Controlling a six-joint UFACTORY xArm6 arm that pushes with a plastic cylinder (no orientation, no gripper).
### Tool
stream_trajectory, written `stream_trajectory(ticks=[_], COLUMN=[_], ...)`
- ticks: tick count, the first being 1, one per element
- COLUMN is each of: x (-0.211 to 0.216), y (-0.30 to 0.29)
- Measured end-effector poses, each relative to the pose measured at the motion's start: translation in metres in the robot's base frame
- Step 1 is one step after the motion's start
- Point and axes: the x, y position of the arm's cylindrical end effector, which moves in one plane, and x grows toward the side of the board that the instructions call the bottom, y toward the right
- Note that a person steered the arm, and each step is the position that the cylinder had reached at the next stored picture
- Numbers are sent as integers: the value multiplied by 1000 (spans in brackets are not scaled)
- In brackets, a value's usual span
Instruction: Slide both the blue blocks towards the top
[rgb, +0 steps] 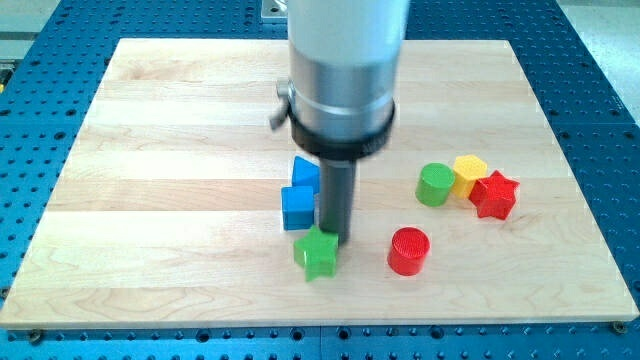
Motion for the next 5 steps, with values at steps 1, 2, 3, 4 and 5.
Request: stream_trajectory(ticks=[1, 2, 3, 4, 5], x=[9, -22, -82, -104, -74], y=[-24, -36, -36, -36, -34])
